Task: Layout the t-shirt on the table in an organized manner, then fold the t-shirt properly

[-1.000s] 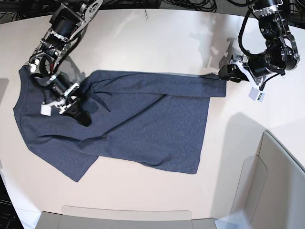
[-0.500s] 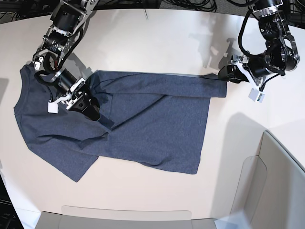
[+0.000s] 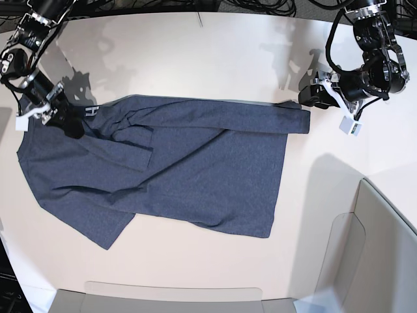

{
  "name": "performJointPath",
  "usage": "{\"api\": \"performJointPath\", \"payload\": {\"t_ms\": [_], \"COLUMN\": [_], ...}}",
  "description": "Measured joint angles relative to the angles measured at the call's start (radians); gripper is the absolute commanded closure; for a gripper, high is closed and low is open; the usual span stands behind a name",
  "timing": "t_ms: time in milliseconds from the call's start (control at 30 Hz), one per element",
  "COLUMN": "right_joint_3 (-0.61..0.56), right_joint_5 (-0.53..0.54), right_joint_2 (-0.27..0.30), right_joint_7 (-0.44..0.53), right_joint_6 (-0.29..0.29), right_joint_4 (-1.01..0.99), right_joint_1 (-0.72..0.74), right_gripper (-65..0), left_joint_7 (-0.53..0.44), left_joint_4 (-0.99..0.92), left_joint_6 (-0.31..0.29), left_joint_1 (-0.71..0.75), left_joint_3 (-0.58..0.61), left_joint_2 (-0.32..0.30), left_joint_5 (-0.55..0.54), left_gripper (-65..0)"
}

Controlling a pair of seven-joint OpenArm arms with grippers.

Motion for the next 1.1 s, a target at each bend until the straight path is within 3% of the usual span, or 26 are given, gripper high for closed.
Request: {"api": "performJointPath", "payload": {"t_ms": [133, 233, 533, 600, 733, 767, 800, 867, 967, 1000, 1100], "right_joint_3": [-0.065, -0.048, 0.277, 0.287, 0.284, 0.283, 0.283, 0.282, 0.251, 0.233, 0.159], "right_joint_5": [0.018, 0.022, 0.023, 0.021, -0.013, -0.031, -0.046, -0.088, -0.216, -0.248, -0.434], "right_joint_2": [0.004, 0.0, -0.017, -0.042, -0.052, -0.049, -0.049, -0.058, -0.063, -0.06, -0.057], "right_joint_7": [-0.002, -0.005, 0.01, 0.0, -0.004, 0.0, 0.003, 0.0, -0.006, -0.005, -0.009], "right_joint_6": [0.0, 0.001, 0.001, 0.001, 0.0, 0.0, -0.001, -0.002, -0.007, -0.007, -0.01], "right_joint_4": [0.103, 0.167, 0.151, 0.118, 0.103, 0.103, 0.104, 0.105, 0.106, 0.107, 0.202], "right_joint_1": [-0.058, -0.103, -0.122, -0.1, -0.025, -0.005, 0.014, 0.046, 0.08, 0.088, 0.098], "right_gripper": [-42.9, -42.9, -42.8, -42.8, -42.5, -41.5, -39.1, -28.2, -3.8, 0.0, 0.0], "left_joint_7": [0.0, 0.0, 0.0, 0.002, 0.002, 0.002, 0.001, 0.001, -0.006, -0.006, 0.005], "left_joint_4": [0.0, 0.0, 0.0, 0.027, 0.23, 0.273, 0.297, 0.298, 0.294, 0.293, 0.29], "left_joint_6": [0.0, 0.0, 0.0, 0.001, -0.001, -0.002, -0.002, 0.0, 0.0, 0.001, 0.003], "left_joint_1": [0.001, 0.0, 0.0, 0.002, -0.008, -0.024, -0.048, -0.11, -0.134, -0.133, -0.134], "left_joint_3": [0.0, 0.0, 0.0, -0.001, 0.0, 0.0, 0.013, 0.063, 0.175, 0.215, 0.352], "left_joint_2": [0.0, 0.0, 0.0, 0.001, -0.004, -0.003, -0.003, -0.01, -0.06, -0.069, -0.072], "left_joint_5": [0.002, 0.001, 0.001, 0.002, 0.003, -0.011, -0.011, -0.006, 0.003, 0.028, 0.166], "left_gripper": [-28.4, -28.4, -27.9, -23.6, -0.1, 0.0, 0.0, -2.0, -2.0, -2.0, -2.1]}}
